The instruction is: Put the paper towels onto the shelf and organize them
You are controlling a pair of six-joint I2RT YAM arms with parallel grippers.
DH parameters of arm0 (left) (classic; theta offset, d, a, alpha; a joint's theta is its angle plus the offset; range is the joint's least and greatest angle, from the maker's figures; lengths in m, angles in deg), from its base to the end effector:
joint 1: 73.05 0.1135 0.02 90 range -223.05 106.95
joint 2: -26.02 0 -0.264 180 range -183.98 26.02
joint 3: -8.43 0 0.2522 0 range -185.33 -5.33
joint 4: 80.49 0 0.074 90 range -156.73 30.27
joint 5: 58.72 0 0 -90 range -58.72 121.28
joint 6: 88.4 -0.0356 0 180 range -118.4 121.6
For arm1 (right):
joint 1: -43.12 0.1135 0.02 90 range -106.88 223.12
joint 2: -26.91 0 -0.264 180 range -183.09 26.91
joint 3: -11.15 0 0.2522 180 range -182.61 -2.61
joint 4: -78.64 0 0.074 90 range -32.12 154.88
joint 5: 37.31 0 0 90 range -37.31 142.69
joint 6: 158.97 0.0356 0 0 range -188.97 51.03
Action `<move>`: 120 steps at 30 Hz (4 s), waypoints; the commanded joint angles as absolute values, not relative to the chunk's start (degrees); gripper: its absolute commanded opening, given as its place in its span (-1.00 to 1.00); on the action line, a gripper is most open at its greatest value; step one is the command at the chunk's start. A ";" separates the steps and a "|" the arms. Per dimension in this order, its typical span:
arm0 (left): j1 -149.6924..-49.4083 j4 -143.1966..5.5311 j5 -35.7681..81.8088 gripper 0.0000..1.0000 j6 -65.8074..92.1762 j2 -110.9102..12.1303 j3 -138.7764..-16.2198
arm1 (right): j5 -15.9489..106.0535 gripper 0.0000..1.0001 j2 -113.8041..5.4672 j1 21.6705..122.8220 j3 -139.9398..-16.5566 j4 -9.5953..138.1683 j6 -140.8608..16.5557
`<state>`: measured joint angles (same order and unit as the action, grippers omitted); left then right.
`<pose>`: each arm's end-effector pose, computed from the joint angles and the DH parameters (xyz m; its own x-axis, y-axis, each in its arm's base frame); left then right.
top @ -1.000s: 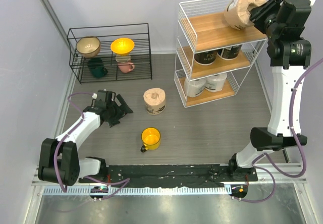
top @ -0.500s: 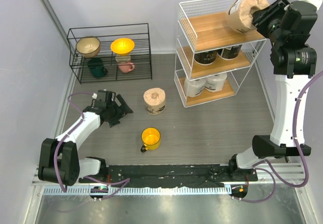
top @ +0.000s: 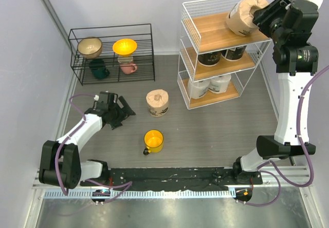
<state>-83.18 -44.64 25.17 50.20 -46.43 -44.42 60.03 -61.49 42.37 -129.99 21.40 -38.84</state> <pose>0.2356 -0.0459 0.1905 -0.7119 -0.6305 -0.3093 -0.4532 0.7489 -0.4834 0.2742 -0.0081 0.5695 0.0026 0.4979 -0.8673 0.1608 0.8558 0.4917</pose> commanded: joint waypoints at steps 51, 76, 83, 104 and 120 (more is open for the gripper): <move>-83.42 -45.20 25.83 0.91 49.15 -47.20 -45.58 | 88.80 0.40 -48.64 99.89 -74.86 43.26 -23.09; -83.51 -45.98 24.78 0.91 49.33 -47.46 -45.23 | 97.25 0.45 -73.02 98.93 -78.29 50.73 -11.93; -83.42 -46.34 24.34 0.91 49.51 -47.72 -45.14 | 96.47 0.44 -73.63 97.09 -78.20 50.73 -11.40; -83.42 -46.51 24.07 0.91 49.59 -47.90 -45.06 | 92.07 -0.41 -77.42 95.24 -80.40 50.38 -14.21; -83.42 -46.34 24.16 0.91 49.59 -47.72 -45.06 | 88.64 -0.45 -66.69 101.74 -102.09 48.97 -38.80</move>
<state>-83.18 -44.82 25.15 50.20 -48.00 -44.42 88.99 -73.09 98.32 -92.37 45.16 -28.06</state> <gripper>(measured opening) 0.956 0.348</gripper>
